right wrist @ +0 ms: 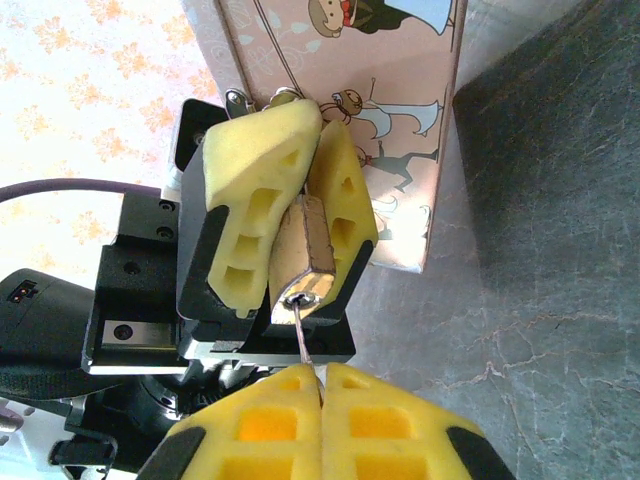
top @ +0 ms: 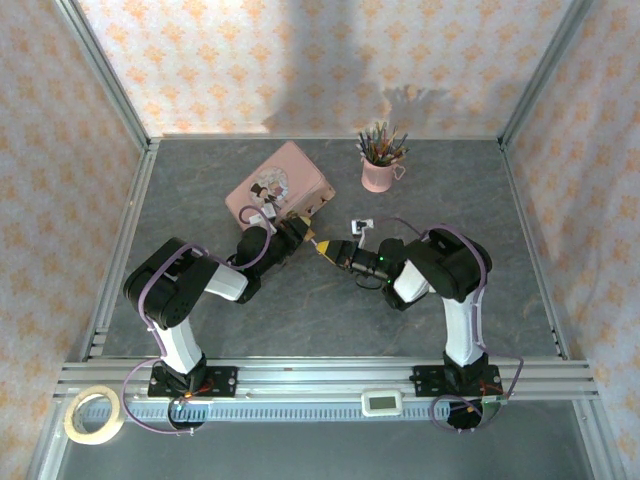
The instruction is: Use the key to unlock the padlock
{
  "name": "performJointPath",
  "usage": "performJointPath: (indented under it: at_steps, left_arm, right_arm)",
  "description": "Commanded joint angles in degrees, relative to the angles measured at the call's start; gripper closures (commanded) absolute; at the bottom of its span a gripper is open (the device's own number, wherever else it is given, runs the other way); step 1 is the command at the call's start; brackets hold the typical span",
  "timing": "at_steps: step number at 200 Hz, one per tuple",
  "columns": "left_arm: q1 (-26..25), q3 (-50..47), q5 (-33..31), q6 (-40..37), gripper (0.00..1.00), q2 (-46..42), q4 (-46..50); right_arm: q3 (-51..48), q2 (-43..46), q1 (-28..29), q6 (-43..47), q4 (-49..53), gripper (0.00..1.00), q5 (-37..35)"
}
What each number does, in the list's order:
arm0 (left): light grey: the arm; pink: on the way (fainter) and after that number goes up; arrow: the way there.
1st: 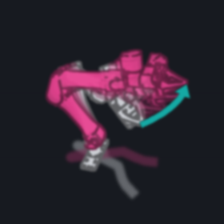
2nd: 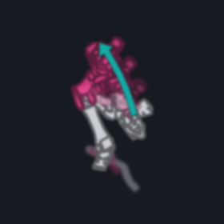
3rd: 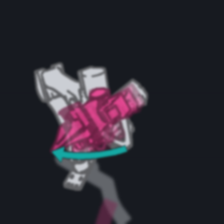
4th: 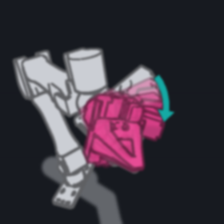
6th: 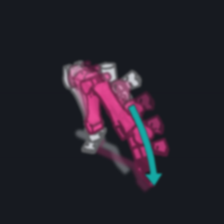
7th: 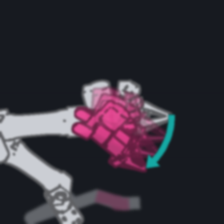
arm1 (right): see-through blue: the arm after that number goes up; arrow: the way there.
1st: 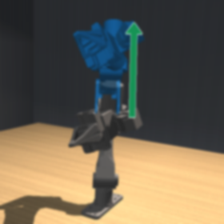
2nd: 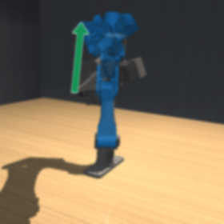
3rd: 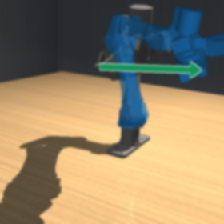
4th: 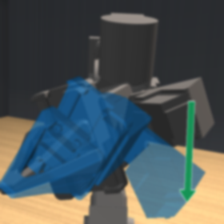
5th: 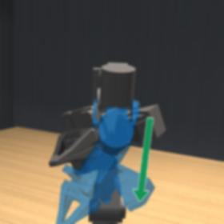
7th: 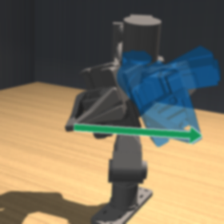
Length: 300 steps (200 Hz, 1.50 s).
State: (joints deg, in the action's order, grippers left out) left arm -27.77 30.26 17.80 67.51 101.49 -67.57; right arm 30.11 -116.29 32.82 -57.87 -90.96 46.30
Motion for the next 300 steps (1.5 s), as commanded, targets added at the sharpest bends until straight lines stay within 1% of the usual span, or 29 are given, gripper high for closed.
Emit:
performJointPath:
  at_steps: [1,57,87,117,154,180,233,275,300]
  left_arm:
    - [-0.62,-0.29,0.39,0.79,1.0,-0.93,-6.02]
    - [-0.99,-0.37,0.48,1.05,1.0,-0.76,-6.47]
    - [-1.24,-0.64,0.74,1.47,1.0,-0.65,-7.06]
    - [-1.52,-1.25,0.68,2.09,1.0,-0.66,-8.01]
    - [-1.93,-1.0,0.98,2.37,1.0,-0.68,-8.5]
    - [-2.39,-0.49,1.23,2.21,1.0,-0.54,-8.46]
    - [-3.69,-0.27,1.11,1.85,1.0,-0.77,-7.3]
    - [-3.7,-0.99,1.34,2.81,1.0,-1.08,-8.1]
    - [-3.78,-1.08,1.38,2.88,1.0,-1.61,-7.82]
  right_arm:
    - [0.98,0.25,-0.2,0.08,-10.36,1.0,-0.16]
    - [2.29,-0.63,0.08,-1.95,-12.35,1.0,-0.43]
    - [3.06,-1.01,-0.39,-7.26,-12.63,1.0,-2.88]
    - [4.16,-1.35,-0.45,-12.65,-16.11,1.0,-4.57]
    - [4.75,-0.91,-0.4,-15.25,-13.46,1.0,-6.03]
    - [4.45,-0.77,-0.28,-17.3,-14.91,1.0,-7.78]
    - [5.84,0.54,0.4,-12.16,-8.17,1.0,-9.76]
    - [6.49,1.5,0.4,-2.47,-0.03,1.0,-9.97]
    - [6.73,1.82,0.47,-2.34,0.92,1.0,-10.74]
